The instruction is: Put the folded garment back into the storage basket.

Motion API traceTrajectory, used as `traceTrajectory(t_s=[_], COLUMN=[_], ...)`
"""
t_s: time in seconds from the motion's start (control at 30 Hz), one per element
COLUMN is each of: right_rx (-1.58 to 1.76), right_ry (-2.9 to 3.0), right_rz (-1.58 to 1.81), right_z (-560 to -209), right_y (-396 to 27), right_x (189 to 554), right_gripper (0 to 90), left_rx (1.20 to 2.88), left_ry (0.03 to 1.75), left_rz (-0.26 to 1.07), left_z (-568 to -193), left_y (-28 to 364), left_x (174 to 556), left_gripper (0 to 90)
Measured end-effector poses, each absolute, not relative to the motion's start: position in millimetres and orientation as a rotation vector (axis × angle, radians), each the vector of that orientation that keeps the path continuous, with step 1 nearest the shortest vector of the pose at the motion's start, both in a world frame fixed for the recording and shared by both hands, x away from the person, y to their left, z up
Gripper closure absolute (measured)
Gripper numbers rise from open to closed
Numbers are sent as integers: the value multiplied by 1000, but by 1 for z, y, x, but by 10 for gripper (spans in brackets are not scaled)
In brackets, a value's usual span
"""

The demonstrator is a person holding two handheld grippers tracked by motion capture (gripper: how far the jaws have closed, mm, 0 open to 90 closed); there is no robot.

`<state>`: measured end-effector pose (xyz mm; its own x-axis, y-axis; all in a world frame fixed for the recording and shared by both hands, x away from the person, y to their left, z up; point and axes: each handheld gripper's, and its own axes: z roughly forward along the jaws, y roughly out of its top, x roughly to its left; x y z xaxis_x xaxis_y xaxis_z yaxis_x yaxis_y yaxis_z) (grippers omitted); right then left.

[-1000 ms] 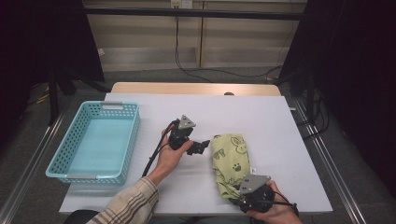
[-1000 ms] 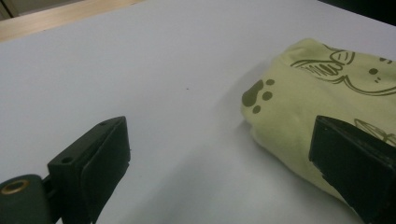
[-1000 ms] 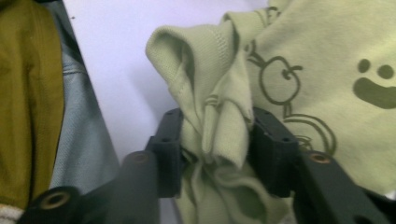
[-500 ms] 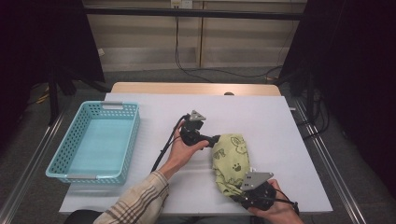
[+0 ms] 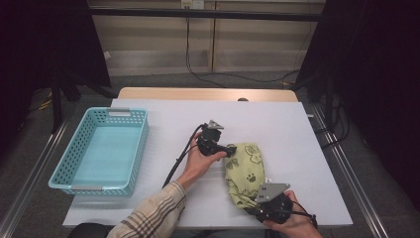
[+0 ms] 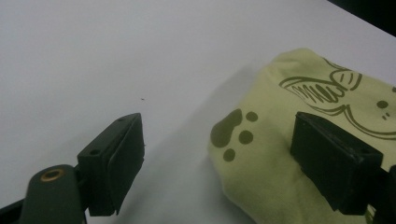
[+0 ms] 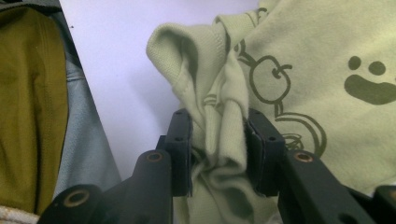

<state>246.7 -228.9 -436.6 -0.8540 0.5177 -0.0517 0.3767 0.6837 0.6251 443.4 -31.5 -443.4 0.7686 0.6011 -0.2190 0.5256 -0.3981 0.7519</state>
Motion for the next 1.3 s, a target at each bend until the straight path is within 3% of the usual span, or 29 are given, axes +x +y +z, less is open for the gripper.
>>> traceTrajectory(t_s=[0.37, 0.63, 0.67, 0.77, 0.9, 1.0, 1.13, 1.3], right_rx=[722, 715, 714, 714, 716, 718, 737, 753], right_ry=[2677, 2676, 2676, 2674, 2673, 2675, 2668, 2652], right_rz=[946, 933, 933, 925, 922, 941, 958, 999], right_z=[-437, -437, -437, -437, -437, -437, -438, -439], right_y=[-229, -229, -229, -229, -229, -229, -231, -233], right_x=[247, 247, 247, 247, 247, 247, 247, 245], right_gripper=[658, 658, 658, 658, 658, 658, 659, 665], left_rx=[2095, 2099, 2102, 2064, 2052, 2044, 2057, 2057], left_ry=[877, 872, 860, 845, 841, 835, 822, 824], left_rz=[18, -19, -35, -105, -135, -151, -115, -63], left_z=[-452, -457, -457, -460, -461, -461, -458, -455], left_y=[-36, -40, -39, -39, -39, -40, -42, -45], left_x=[442, 441, 442, 441, 442, 440, 437, 434], left_gripper=[317, 328, 346, 527, 549, 636, 737, 777])
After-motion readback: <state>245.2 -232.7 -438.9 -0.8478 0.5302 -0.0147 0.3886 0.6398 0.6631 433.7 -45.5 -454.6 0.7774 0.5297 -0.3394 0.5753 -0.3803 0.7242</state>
